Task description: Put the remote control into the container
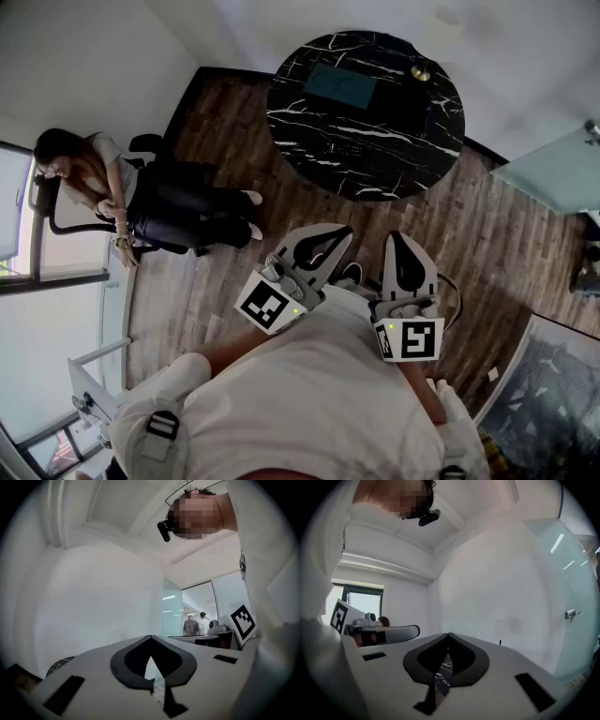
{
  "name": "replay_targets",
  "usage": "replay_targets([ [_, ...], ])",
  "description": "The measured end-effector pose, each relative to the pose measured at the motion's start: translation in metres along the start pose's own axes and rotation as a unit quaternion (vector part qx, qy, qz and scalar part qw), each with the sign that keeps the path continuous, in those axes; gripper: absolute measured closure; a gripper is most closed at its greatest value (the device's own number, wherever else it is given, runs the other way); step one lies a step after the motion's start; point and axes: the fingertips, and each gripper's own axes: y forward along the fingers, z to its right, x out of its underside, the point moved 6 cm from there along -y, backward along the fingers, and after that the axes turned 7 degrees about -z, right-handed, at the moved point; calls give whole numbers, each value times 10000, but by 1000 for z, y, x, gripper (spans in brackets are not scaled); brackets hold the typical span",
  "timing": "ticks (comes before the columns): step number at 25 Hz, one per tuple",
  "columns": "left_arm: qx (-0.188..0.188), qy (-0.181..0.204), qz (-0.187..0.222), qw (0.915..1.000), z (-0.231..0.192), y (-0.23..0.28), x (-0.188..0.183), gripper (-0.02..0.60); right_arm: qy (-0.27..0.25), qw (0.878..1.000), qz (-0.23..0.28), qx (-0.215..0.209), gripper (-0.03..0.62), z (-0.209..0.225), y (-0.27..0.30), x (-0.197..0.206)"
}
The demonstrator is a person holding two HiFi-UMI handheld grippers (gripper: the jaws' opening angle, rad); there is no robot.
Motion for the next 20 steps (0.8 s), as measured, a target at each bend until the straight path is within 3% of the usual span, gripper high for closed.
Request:
replay_targets([
  [20, -99, -219, -324, 9992, 52, 43, 30, 575, 608, 9981, -34, -35, 585, 66, -41, 27],
])
